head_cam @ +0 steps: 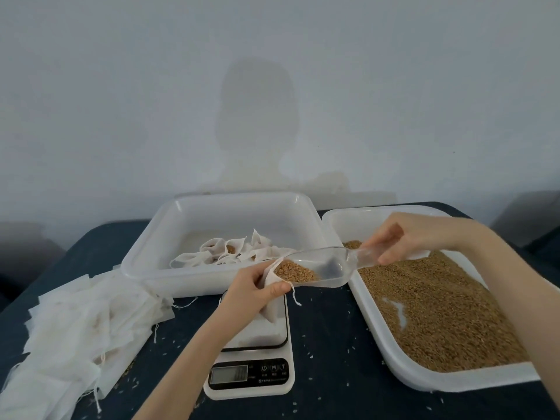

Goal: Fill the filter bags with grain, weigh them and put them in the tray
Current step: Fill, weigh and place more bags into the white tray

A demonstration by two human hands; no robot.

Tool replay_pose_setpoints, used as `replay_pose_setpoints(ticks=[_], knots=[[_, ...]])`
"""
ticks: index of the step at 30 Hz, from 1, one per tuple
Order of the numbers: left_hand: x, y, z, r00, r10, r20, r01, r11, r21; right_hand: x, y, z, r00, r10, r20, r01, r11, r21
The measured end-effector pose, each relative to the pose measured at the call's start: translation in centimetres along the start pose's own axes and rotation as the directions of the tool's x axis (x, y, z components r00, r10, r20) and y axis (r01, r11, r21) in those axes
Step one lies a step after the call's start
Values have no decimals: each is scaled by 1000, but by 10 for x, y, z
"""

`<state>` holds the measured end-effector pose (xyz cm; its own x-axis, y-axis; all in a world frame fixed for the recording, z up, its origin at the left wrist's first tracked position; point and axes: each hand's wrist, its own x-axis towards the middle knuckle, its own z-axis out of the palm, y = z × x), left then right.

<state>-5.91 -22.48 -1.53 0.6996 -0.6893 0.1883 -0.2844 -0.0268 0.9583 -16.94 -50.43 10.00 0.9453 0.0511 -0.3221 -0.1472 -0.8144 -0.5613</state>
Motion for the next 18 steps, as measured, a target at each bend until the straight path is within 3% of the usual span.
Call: replay_pose_setpoints(ticks=[7,18], knots=[[2,5,1,999,-6,-43,0,990,-141,2,17,17,997,-73,-19,76,984,160],[5,-1,2,996,-18,-91,2,984,-177,3,26,34,995,-51,-89,73,961,266]])
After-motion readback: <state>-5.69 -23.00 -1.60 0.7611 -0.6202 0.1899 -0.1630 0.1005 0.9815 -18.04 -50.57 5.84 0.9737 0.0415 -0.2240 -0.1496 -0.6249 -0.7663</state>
